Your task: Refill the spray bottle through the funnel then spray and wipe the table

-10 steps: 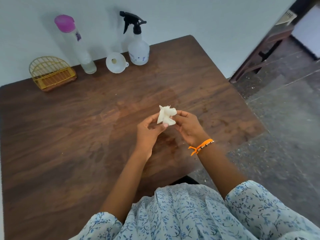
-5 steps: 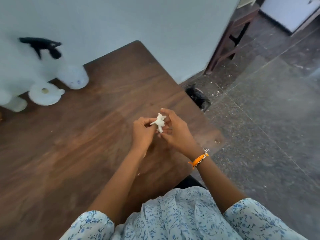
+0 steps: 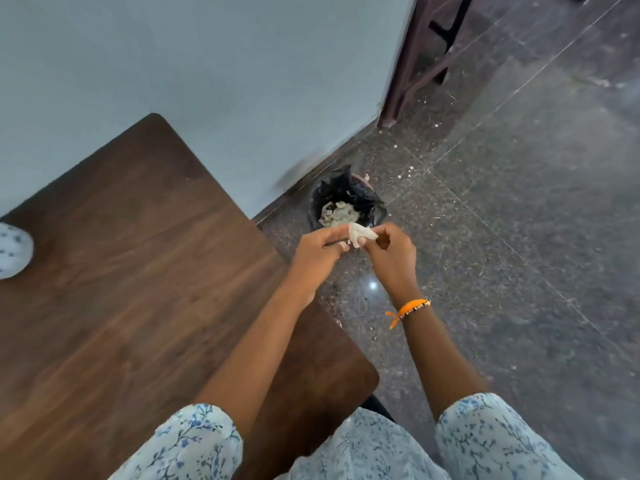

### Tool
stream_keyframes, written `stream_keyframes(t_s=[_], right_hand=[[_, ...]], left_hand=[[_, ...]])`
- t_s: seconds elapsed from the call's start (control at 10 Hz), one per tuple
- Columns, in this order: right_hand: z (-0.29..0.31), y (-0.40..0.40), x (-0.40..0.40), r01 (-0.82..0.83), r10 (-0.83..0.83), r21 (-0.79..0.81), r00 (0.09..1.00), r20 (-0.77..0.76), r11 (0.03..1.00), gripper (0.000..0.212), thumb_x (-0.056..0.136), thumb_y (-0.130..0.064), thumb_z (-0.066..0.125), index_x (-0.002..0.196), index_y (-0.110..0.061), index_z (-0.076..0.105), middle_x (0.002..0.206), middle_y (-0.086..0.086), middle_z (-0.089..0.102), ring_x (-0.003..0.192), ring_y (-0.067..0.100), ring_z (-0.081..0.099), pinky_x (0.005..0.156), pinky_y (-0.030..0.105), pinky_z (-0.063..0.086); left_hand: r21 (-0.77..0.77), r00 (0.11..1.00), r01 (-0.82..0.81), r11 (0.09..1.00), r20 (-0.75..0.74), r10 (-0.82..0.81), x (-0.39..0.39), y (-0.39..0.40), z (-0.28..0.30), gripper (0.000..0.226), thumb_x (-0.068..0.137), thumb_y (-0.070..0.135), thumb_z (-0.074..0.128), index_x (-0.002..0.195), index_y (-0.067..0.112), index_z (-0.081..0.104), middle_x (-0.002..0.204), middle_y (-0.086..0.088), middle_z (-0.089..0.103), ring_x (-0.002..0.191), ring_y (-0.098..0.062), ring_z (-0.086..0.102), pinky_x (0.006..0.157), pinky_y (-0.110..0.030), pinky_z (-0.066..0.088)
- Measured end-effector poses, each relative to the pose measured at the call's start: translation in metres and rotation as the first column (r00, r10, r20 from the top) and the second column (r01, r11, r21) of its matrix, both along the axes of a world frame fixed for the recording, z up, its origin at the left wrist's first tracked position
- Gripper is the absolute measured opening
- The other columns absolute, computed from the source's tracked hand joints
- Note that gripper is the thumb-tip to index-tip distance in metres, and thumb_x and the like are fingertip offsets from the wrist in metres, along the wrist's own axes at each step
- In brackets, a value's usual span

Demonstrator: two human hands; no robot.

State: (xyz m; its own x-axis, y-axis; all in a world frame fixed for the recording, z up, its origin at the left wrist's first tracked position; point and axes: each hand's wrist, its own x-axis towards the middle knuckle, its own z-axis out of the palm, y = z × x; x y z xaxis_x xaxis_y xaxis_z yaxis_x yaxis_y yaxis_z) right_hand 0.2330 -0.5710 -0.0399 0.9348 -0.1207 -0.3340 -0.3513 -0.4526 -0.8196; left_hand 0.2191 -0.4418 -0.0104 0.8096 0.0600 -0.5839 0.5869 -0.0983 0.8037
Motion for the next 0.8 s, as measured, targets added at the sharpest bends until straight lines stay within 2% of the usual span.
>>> stream_keyframes(t_s=[0.1,0.2,0.3,0.4,0.5,0.6,0.7,0.8], right_hand=[[-0.028,-0.003,0.037,0.080,-0.078,0.026,0.994,-0.079,0.996,0.015,0.086,-0.010,0.062,0.101,-0.013,0.061,0.085,0.004,0.064,0.079,0.020,0.064,0.073,0.029,0.054],[-0.055,-0.006,0.075,0.094,-0.093,-0.003,0.985,-0.145,0.996,0.015,0.083,-0.006,0.063,0.096,-0.014,0.065,0.085,0.005,0.065,0.080,0.023,0.065,0.074,0.039,0.056],[-0.084,-0.006,0.110,0.092,-0.099,-0.044,0.975,-0.199,0.995,0.019,0.080,-0.004,0.063,0.098,-0.010,0.067,0.091,0.011,0.067,0.083,0.024,0.065,0.074,0.038,0.056],[-0.109,0.000,0.140,0.080,-0.091,-0.058,0.971,-0.222,0.995,0.026,0.081,-0.004,0.061,0.105,-0.008,0.066,0.093,0.010,0.066,0.082,0.020,0.060,0.080,0.037,0.055],[-0.125,0.007,0.164,0.033,-0.043,-0.045,0.968,-0.248,0.998,0.040,0.086,-0.009,0.059,0.126,-0.011,0.055,0.120,0.010,0.060,0.107,0.020,0.056,0.089,0.028,0.044],[-0.135,0.008,0.175,0.017,-0.029,-0.041,0.952,-0.306,0.999,0.047,0.089,-0.013,0.056,0.136,-0.010,0.046,0.136,0.010,0.051,0.122,0.024,0.049,0.092,0.027,0.040],[-0.136,0.009,0.171,0.044,-0.030,0.029,0.931,-0.365,0.999,0.036,0.091,-0.015,0.054,0.127,-0.009,0.054,0.130,0.009,0.055,0.116,0.022,0.053,0.087,0.027,0.041],[-0.130,0.016,0.159,0.077,-0.015,0.155,0.931,-0.366,0.985,0.021,0.092,-0.015,0.052,0.110,-0.013,0.061,0.116,0.006,0.061,0.105,0.020,0.057,0.091,0.033,0.047]], left_hand=[[0.015,0.996,0.020,1.000,-0.091,-0.019,0.035,-0.002,-0.023,0.035,0.090,0.002,0.052,0.120,0.017,0.060,0.121,0.001,0.062,0.114,-0.014,0.057,0.101,-0.031,0.042],[0.048,0.986,0.011,0.999,-0.164,-0.003,0.067,-0.001,-0.049,0.029,0.091,0.007,0.050,0.114,0.022,0.061,0.122,-0.001,0.061,0.114,-0.016,0.055,0.102,-0.034,0.042],[0.115,0.979,-0.017,0.993,-0.198,0.040,0.094,0.000,-0.076,0.027,0.092,0.010,0.048,0.114,0.018,0.060,0.120,-0.004,0.061,0.110,-0.018,0.057,0.096,-0.031,0.044],[0.172,0.981,-0.032,0.985,-0.181,0.064,0.113,0.001,-0.098,0.026,0.092,0.009,0.048,0.114,0.017,0.061,0.119,-0.004,0.061,0.108,-0.017,0.057,0.091,-0.028,0.044],[0.230,0.988,-0.036,0.972,-0.137,0.069,0.129,0.004,-0.117,0.024,0.094,0.012,0.048,0.113,0.018,0.061,0.117,-0.003,0.060,0.107,-0.016,0.055,0.090,-0.028,0.043],[0.246,0.987,-0.039,0.968,-0.143,0.077,0.140,0.009,-0.125,0.025,0.094,0.013,0.047,0.116,0.016,0.059,0.116,-0.002,0.059,0.105,-0.015,0.054,0.088,-0.026,0.041],[0.226,0.986,-0.042,0.973,-0.145,0.076,0.138,0.015,-0.125,0.028,0.094,0.012,0.047,0.120,0.014,0.058,0.118,-0.003,0.060,0.106,-0.015,0.055,0.092,-0.027,0.042],[0.200,0.980,-0.111,0.974,-0.140,0.141,0.131,0.021,-0.118,0.028,0.093,0.009,0.047,0.119,0.015,0.057,0.120,-0.002,0.060,0.109,-0.015,0.056,0.099,-0.031,0.044]])
